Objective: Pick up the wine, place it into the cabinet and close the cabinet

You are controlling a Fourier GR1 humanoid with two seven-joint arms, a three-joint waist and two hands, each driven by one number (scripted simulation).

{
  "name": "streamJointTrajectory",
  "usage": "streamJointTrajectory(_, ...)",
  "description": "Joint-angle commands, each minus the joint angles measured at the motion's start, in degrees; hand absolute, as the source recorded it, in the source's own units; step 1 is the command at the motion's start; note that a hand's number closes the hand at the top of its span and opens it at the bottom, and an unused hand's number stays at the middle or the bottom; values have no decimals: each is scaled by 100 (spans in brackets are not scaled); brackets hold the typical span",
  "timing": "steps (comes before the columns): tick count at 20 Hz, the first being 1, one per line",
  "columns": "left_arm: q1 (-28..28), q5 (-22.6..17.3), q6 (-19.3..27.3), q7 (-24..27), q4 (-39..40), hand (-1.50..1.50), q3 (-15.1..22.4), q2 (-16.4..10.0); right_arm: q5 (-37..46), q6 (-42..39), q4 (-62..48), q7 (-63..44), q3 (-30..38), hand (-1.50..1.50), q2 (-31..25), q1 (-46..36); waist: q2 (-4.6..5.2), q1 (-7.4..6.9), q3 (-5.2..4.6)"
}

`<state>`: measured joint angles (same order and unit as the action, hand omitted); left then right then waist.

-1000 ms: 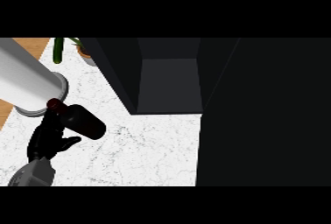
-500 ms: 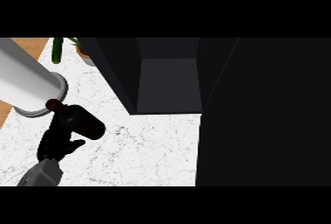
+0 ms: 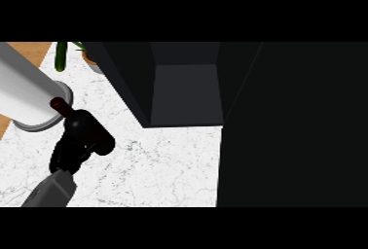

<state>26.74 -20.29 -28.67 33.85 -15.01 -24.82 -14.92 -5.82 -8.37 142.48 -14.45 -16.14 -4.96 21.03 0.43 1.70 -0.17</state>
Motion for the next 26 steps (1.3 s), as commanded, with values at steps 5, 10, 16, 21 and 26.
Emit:
streamJointTrajectory(5, 421, -77, -776, -302, 382, 150, 3, 50, -427, 18, 517, -424, 95, -150, -39, -81, 13, 14, -3)
streamJointTrajectory(10, -45, 544, -419, 805, 26, 150, 486, 181, -365, -25, 432, -270, 91, -150, -25, 76, 5, 0, 1)
streamJointTrajectory(16, -956, 1469, 719, 2115, -899, 150, 1305, 560, -88, 62, 501, -324, -197, -150, 42, 307, -65, -136, 15)
streamJointTrajectory(21, -1306, 1841, 1795, 2322, -1577, 150, 1646, 827, -194, 31, 731, -290, -84, -150, -5, 431, -80, -153, 23)
streamJointTrajectory(26, -1401, 2020, 2451, 1394, -2510, 150, 1884, 715, -260, -88, 663, -249, -20, -150, -102, 472, -76, -165, 26)
